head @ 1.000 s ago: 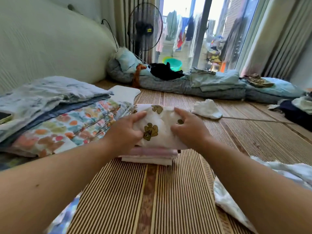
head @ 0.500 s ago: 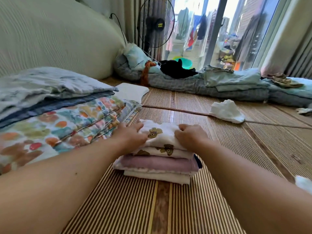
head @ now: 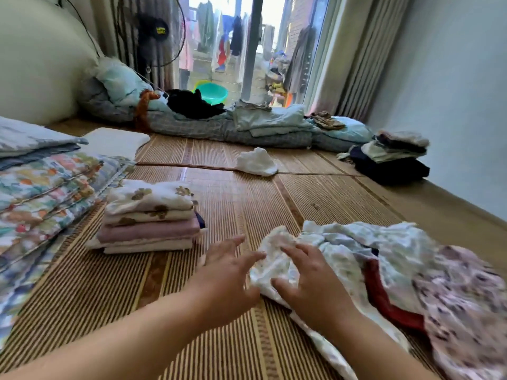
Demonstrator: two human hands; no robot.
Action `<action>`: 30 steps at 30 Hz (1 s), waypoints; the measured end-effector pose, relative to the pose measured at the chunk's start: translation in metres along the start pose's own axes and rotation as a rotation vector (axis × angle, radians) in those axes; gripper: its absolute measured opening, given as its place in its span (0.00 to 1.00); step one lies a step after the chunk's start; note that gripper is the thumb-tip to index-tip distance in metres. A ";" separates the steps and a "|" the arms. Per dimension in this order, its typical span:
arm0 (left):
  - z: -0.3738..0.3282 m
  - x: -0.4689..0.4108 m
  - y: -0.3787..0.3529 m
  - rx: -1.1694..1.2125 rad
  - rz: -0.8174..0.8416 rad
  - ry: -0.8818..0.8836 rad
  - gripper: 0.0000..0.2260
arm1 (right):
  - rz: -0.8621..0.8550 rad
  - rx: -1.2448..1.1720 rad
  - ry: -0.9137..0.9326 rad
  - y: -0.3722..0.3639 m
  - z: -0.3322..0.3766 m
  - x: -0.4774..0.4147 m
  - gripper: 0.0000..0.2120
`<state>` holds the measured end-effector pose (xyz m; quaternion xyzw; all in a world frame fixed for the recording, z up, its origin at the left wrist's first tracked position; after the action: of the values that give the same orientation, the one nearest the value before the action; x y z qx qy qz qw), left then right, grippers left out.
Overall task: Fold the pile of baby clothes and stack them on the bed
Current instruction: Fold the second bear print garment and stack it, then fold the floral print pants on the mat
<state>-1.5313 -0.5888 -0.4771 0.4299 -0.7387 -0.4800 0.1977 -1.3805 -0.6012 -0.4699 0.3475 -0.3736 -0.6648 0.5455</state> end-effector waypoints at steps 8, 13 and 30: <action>-0.094 -0.004 -0.086 -0.141 0.239 -0.074 0.30 | 0.097 -0.074 -0.196 0.021 -0.107 0.044 0.36; -0.104 -0.022 -0.120 -0.303 0.316 -0.065 0.27 | 0.332 0.191 -0.179 0.011 -0.139 0.036 0.35; -0.086 0.034 0.010 1.031 -0.327 0.181 0.08 | 0.325 -0.218 -0.156 0.037 -0.142 0.061 0.38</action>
<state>-1.4941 -0.6619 -0.4330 0.6199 -0.7818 -0.0414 -0.0533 -1.2498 -0.6830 -0.5087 0.1690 -0.3917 -0.6295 0.6494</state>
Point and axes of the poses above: each hand's wrist, its own x-axis away from the middle knuckle, its own y-axis out of the back of the hand, z = x × y, the point moved 7 cm from there along -x, towards the middle knuckle, and after that the axes turned 14 degrees about -y, right-handed, at the moved point
